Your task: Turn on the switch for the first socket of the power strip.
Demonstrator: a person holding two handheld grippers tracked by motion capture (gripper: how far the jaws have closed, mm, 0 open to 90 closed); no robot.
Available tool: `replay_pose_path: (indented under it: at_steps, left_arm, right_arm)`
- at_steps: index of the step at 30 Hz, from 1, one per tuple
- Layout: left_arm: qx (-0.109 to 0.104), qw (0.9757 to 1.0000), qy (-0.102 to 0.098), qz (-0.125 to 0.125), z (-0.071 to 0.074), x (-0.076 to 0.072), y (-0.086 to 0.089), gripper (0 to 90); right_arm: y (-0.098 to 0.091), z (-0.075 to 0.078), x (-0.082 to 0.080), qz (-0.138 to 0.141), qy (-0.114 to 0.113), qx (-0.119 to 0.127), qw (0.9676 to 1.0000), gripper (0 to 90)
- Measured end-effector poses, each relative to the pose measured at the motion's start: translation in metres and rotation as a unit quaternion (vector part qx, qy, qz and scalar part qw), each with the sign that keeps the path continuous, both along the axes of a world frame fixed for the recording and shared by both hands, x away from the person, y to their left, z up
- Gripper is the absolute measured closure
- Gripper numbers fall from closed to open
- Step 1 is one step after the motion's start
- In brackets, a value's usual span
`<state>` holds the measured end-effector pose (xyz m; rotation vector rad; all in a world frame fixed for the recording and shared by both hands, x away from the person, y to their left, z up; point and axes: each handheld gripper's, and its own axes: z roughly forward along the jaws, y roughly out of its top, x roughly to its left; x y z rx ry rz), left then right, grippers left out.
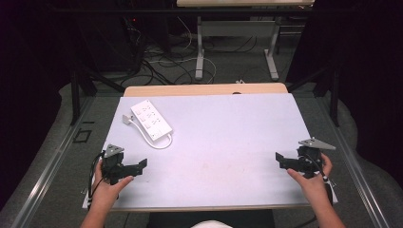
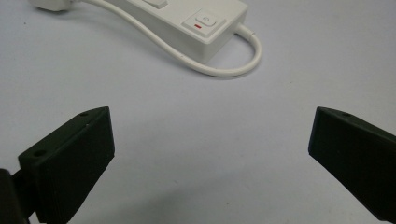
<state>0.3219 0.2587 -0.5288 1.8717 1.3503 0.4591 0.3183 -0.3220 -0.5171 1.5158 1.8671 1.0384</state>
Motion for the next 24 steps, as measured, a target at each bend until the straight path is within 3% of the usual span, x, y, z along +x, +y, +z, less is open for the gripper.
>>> replay_pose_path:
  at_steps: [2,8,17,21,24]
  left_arm:
    - [-0.003,1.0,-0.007,-0.004,0.0,0.0,-0.003,0.2]
    - [-0.003,0.9999,-0.003,-0.009,0.003,0.0,-0.009,0.3]
    - [-0.012,0.9999,0.001,-0.002,0.006,-0.001,-0.012,0.3]
    - [-0.025,0.9996,0.009,-0.001,0.01,-0.001,-0.012,0.6]
    - [-0.024,0.9997,0.01,-0.001,0.014,-0.001,-0.013,1.7]
  right_arm:
    - [0.0,0.001,-0.002,-0.001,-0.009,0.002,1.0,0.0]
    - [0.001,-0.001,-0.003,-0.003,-0.009,0.009,0.9999,0.0]
    - [0.011,0.0,-0.003,0.043,-0.008,0.005,0.999,0.0]
    - [0.013,0.002,-0.004,0.045,-0.015,0.006,0.9988,0.0]
    - [0.014,0.0,-0.003,0.046,-0.011,0.011,0.9988,0.0]
